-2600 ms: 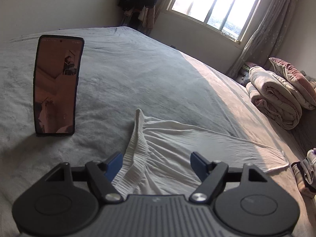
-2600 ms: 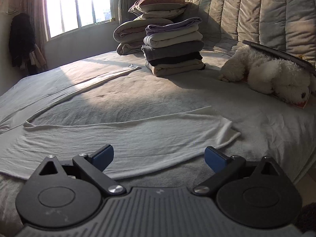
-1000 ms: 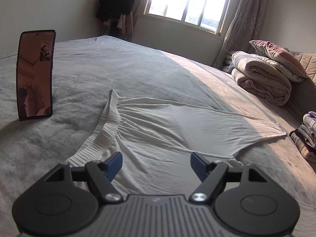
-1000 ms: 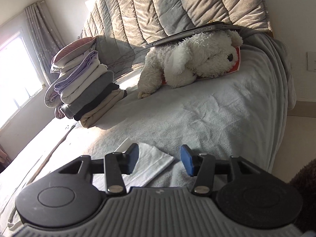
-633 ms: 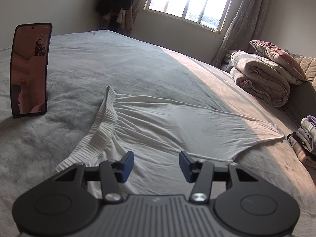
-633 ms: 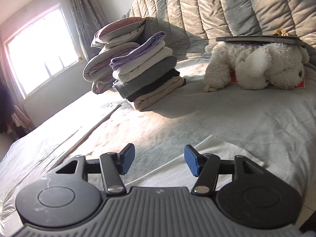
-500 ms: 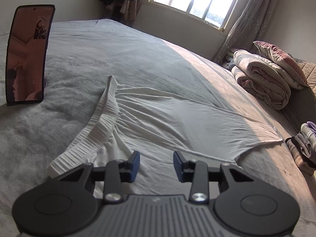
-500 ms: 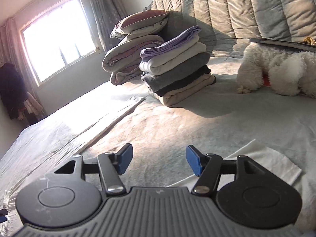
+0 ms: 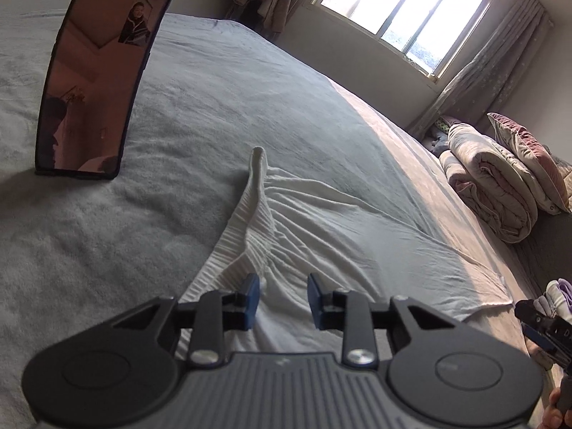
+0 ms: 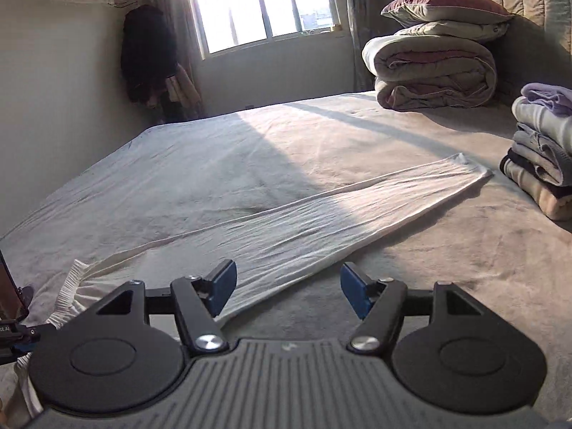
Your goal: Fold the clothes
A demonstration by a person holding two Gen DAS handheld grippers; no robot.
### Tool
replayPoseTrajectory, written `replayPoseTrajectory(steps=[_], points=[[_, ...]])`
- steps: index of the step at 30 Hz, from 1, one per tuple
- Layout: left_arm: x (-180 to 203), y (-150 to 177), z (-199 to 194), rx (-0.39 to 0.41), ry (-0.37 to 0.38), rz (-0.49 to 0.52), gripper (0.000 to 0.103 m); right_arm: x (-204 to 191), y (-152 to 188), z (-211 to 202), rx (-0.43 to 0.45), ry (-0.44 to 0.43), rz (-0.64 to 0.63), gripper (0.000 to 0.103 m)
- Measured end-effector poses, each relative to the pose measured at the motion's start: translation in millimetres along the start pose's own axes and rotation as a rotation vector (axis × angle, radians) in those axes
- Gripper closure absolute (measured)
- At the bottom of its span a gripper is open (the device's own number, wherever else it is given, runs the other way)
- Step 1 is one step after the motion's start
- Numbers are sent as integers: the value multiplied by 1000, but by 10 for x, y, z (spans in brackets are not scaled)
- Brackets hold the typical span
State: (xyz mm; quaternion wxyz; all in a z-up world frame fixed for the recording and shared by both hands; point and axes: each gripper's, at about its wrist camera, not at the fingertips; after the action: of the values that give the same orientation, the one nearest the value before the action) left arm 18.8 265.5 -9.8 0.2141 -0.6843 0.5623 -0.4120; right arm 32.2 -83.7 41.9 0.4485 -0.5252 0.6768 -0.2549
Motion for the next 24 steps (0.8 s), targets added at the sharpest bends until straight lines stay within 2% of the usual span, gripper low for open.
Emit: replayPoseTrajectory(steps=[4, 7, 10, 15, 18, 20, 24], points=[[-8, -28, 76, -9, 88, 29, 73, -437, -29, 379, -67, -85, -139, 27], [-2, -10, 142, -21, 67, 69, 73, -734, -6, 667, -119, -119, -265, 24], [-96, 11, 197, -27, 57, 49, 74, -954, 59, 948, -167, -133, -362, 24], [-149, 16, 232, -27, 44, 43, 85, -1213, 38, 1308, -246, -172, -363, 24], [-175, 17, 247, -27, 42, 32, 87, -1368, 9, 1466, -271, -193, -372, 21], [-209, 14, 250, -28, 49, 12, 87, -1463, 7, 1552, -276, -203, -403, 18], [-309, 21, 257, -32, 56, -44, 96, -1630, 62, 1684, -276, -221, -531, 15]])
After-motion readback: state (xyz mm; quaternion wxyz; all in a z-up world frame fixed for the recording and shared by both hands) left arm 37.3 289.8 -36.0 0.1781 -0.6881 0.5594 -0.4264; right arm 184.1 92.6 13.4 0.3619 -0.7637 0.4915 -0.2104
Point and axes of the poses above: each gripper's, at about its wrist camera, not at the fingertips, and z roughly the way its jaws point, x to its right, y to its underside, and after that the axes turned 11 degrees about z, right-handed
